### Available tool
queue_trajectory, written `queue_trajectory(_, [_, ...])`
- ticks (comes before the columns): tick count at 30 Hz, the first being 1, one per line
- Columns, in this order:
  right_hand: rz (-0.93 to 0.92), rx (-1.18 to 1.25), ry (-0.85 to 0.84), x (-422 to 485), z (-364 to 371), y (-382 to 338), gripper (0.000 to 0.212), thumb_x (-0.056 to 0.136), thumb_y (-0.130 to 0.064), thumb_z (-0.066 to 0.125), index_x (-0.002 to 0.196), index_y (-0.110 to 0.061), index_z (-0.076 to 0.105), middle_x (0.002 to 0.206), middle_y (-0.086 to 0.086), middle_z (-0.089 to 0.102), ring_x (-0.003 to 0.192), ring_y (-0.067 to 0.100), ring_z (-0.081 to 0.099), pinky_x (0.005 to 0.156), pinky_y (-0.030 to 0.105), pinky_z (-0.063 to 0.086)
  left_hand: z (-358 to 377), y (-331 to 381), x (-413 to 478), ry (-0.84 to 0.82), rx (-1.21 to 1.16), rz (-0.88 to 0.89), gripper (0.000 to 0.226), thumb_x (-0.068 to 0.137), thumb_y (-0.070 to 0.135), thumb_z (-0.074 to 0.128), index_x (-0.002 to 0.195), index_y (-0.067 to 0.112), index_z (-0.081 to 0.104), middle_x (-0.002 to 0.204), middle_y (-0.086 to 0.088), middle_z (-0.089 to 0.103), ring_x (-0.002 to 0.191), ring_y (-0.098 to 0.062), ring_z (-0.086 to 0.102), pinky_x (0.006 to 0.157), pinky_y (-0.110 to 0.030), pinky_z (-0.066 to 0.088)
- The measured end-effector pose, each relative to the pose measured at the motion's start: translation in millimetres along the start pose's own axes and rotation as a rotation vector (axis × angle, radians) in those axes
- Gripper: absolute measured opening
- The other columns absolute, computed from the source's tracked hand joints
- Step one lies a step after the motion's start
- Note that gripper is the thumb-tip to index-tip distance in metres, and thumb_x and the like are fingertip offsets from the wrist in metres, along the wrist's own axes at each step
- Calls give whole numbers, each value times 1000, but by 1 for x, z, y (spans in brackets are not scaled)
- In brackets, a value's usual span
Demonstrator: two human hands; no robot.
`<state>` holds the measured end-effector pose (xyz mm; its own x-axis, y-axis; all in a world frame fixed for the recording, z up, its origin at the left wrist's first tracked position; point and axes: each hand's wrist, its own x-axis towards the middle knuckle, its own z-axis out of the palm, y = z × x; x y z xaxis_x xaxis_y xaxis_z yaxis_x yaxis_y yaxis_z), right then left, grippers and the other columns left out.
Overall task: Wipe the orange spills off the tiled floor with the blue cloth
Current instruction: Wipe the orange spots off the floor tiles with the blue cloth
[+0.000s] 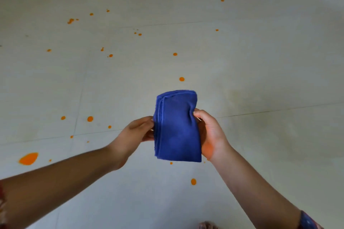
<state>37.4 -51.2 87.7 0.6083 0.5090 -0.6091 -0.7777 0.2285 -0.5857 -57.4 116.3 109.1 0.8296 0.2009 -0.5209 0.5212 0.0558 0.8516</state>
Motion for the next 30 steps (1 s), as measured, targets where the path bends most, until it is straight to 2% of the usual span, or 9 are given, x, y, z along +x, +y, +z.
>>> queue_trajectory(4, [-93, -189, 141, 16, 3, 35, 24, 89, -16, 48, 97, -13, 70, 100, 2, 71, 97, 19, 66, 82, 33, 49, 1, -7, -11, 68, -137, -48, 28, 99, 23, 47, 101, 6, 69, 92, -6, 72, 77, -19, 66, 70, -25, 55])
queue_trajectory(7, [-181, -360, 207, 13, 5, 56, 27, 91, -21, 55, 118, -25, 54, 117, -4, 62, 111, 14, 59, 85, 25, 49, 3, -15, -12, 95, -250, -95, 19, 93, 21, 57, 90, 5, 67, 82, -6, 68, 69, -18, 63, 63, -23, 51])
queue_trajectory(9, [-360, -529, 278, 6, 7, 63, 20, 94, -24, 59, 112, -30, 53, 122, -7, 53, 110, 6, 55, 82, 14, 47, 4, -15, -12, 129, -337, -73, 14, 87, 20, 64, 79, 8, 64, 76, -5, 67, 65, -16, 64, 57, -21, 50])
queue_trajectory(11, [-413, -544, 153, 1, 10, 70, 21, 91, -33, 58, 109, -21, 61, 118, 2, 62, 105, 13, 62, 89, 23, 51, 3, -12, -11, 183, -353, -34, 15, 79, 20, 72, 70, 11, 64, 74, -8, 69, 67, -19, 66, 56, -21, 50])
queue_trajectory(15, [-256, -360, -132, -9, 26, 75, 32, 86, -34, 57, 100, -7, 67, 96, 7, 72, 92, 18, 68, 78, 27, 52, 0, -10, -7, 223, -405, -17, 12, 77, 17, 73, 75, 5, 69, 73, -17, 67, 67, -24, 66, 61, -26, 56])
queue_trajectory(20, [-263, -433, -44, -2, 29, 78, 25, 81, -25, 58, 85, -1, 65, 80, 8, 63, 79, 17, 57, 74, 30, 41, -10, -20, -11, 189, -287, 7, 17, 92, 13, 58, 86, 4, 71, 79, -7, 73, 73, -15, 69, 66, -20, 54])
queue_trajectory(23, [-54, -155, 9, 7, 22, 74, 21, 86, -17, 51, 90, -6, 68, 93, 7, 70, 93, 20, 63, 76, 30, 46, -15, -21, -12, 219, -389, -65, 33, 97, 16, 41, 75, 9, 64, 67, 1, 67, 69, -10, 63, 64, -21, 48])
queue_trajectory(26, [91, 86, -68, 9, 8, 61, 33, 92, -20, 39, 111, -12, 65, 107, 6, 71, 97, 22, 66, 62, 29, 53, -24, -24, -10, 338, -469, -108, 55, 92, 8, 32, 40, 19, 44, 38, 6, 43, 39, -8, 44, 42, -17, 37])
queue_trajectory(30, [143, -37, -67, 12, 2, 49, 45, 93, -37, 50, 131, -15, 56, 126, 10, 66, 117, 25, 62, 92, 38, 50, -35, -28, -11, 346, -546, -140, 50, 92, 10, 30, 44, 20, 40, 40, 5, 36, 38, -9, 39, 39, -13, 32])
